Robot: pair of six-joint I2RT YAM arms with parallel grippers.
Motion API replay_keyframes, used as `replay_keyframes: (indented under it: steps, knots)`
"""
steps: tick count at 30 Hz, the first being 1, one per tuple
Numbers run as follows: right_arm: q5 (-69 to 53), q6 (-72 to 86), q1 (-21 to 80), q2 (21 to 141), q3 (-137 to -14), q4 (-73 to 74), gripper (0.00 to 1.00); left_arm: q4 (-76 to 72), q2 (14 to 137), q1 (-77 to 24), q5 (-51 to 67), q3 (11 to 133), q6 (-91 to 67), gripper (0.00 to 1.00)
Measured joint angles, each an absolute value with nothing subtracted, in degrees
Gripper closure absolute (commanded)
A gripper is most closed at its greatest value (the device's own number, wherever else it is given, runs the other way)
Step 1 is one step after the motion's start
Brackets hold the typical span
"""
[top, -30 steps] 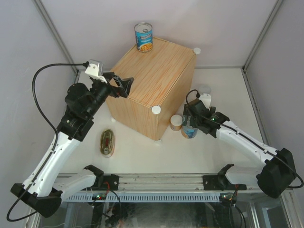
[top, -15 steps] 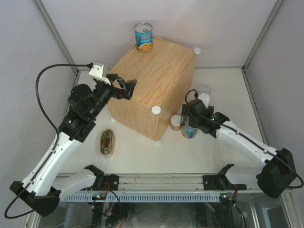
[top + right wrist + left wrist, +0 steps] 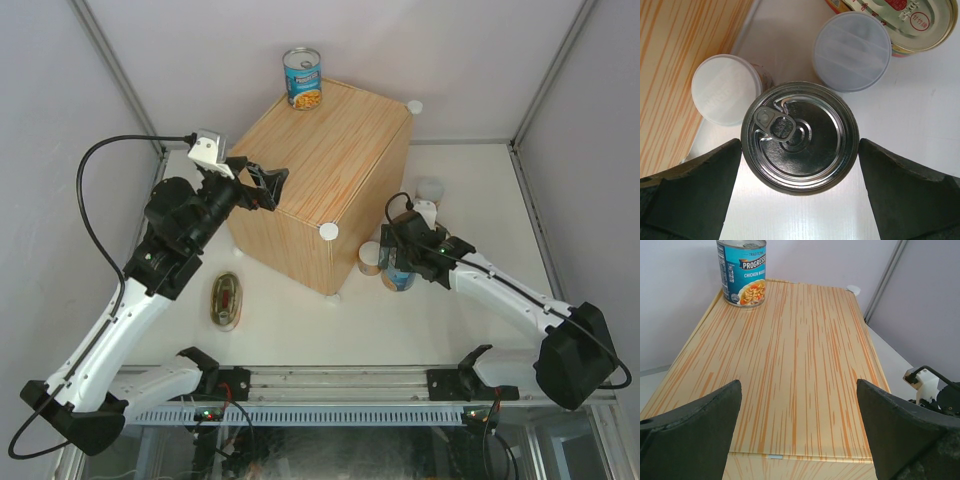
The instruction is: Place and organize the canned foods onto the counter
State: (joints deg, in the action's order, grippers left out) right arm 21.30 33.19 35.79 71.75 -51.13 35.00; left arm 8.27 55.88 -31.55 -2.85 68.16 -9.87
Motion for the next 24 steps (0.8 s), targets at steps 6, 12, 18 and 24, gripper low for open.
replay_keyframes:
  steps: [6,12,18,24]
  knots:
    - [20.49,32.95,35.33,72.44,-50.3,33.52,0.0,8.32,55.88,-31.66,-2.92,68.16,-9.82,0.0]
    - [20.38,32.69,34.7,73.32,-49.5,31.79,0.12,8.32,55.88,-31.75,-2.98,68.16,-9.47,0.0]
    - [20.73,31.83,34.5,72.97,-48.23,28.93,0.57,8.32,55.92,-31.77,-3.33,68.14,-9.41,0.0]
    - [21.12,31.48,34.68,71.83,-46.96,27.66,0.9,8.32,55.35,-31.77,-3.9,66.22,-9.37,0.0]
